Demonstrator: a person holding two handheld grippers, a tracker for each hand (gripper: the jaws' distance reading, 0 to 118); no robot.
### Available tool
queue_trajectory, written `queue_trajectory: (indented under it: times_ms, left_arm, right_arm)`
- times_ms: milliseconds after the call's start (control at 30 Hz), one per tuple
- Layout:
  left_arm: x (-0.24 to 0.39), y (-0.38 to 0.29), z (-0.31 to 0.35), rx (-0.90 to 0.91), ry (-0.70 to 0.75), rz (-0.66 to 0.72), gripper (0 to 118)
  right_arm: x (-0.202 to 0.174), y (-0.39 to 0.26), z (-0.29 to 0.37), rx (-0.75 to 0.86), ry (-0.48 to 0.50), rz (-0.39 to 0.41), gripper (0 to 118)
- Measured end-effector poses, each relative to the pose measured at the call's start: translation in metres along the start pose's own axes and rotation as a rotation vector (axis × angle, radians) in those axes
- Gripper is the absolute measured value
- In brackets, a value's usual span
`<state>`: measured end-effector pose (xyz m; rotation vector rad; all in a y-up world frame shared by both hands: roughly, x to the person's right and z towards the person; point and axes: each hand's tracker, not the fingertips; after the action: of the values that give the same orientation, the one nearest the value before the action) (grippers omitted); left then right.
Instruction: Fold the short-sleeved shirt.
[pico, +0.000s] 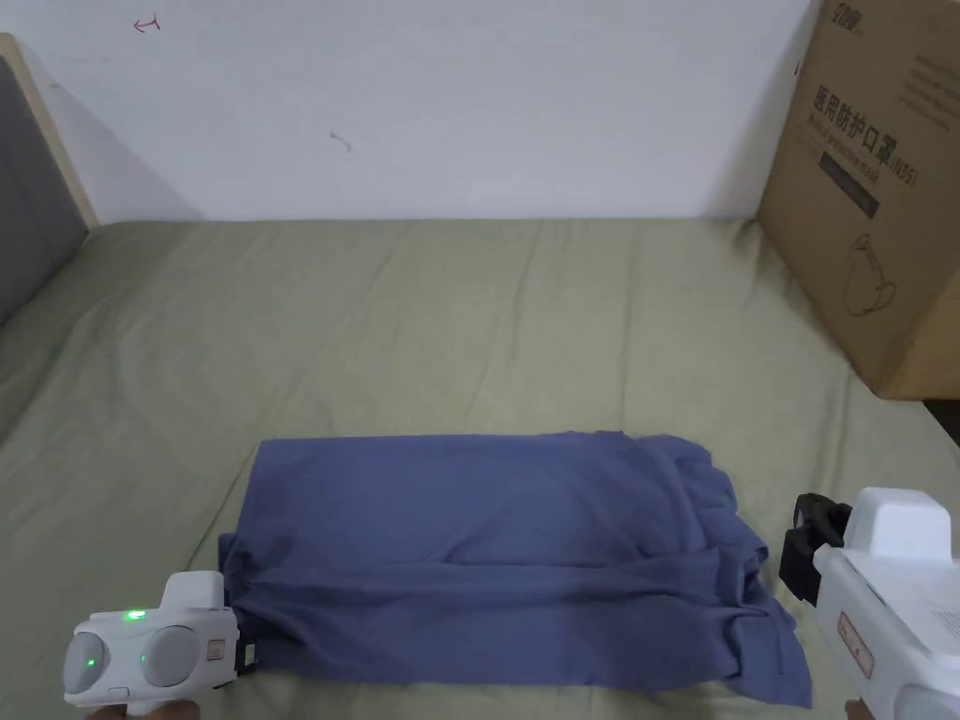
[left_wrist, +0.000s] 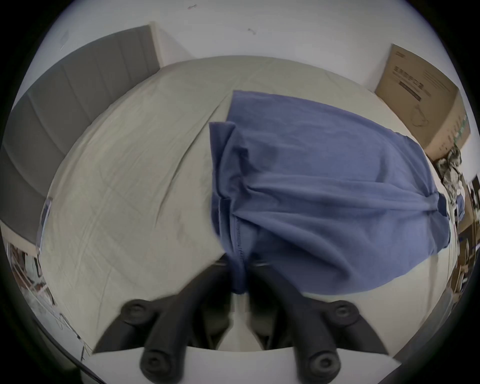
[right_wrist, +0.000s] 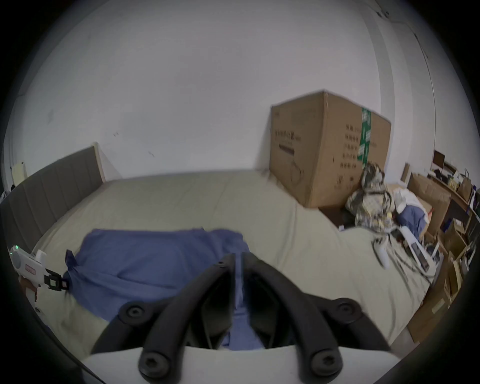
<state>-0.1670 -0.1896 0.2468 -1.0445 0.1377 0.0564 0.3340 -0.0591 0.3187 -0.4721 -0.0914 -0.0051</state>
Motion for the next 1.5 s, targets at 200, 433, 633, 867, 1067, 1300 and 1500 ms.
queue_trajectory:
  times_ms: [200, 433, 633, 867, 1067, 1300, 1500]
  left_arm:
    - [-0.004, 0.002, 0.024, 0.058, -0.045, 0.04, 3]
    - [-0.008, 0.007, 0.037, 0.082, -0.06, 0.043, 2]
    - [-0.017, 0.002, 0.041, 0.085, -0.072, 0.092, 2]
    - [-0.047, -0.014, 0.063, 0.106, -0.114, 0.188, 2]
    - [-0.07, -0.06, 0.09, 0.078, -0.156, 0.222, 2]
    - [-0.075, -0.111, 0.07, -0.007, -0.122, 0.224, 2]
    - [-0.059, -0.114, 0.065, -0.027, -0.061, 0.212, 2]
  right_arm:
    - [0.018, -0.052, -0.061, -0.316, -0.026, -0.053, 105]
    - [0.03, -0.109, -0.116, -0.541, -0.024, -0.134, 54]
    - [0.019, -0.103, -0.096, -0.493, 0.046, -0.143, 4]
    - [0.032, -0.079, -0.046, -0.379, 0.066, -0.113, 4]
    - [0.041, -0.096, -0.001, -0.395, 0.096, -0.108, 4]
    - [0.025, -0.151, 0.017, -0.506, 0.067, -0.095, 4]
    - [0.026, -0.165, 0.01, -0.532, 0.04, -0.119, 6]
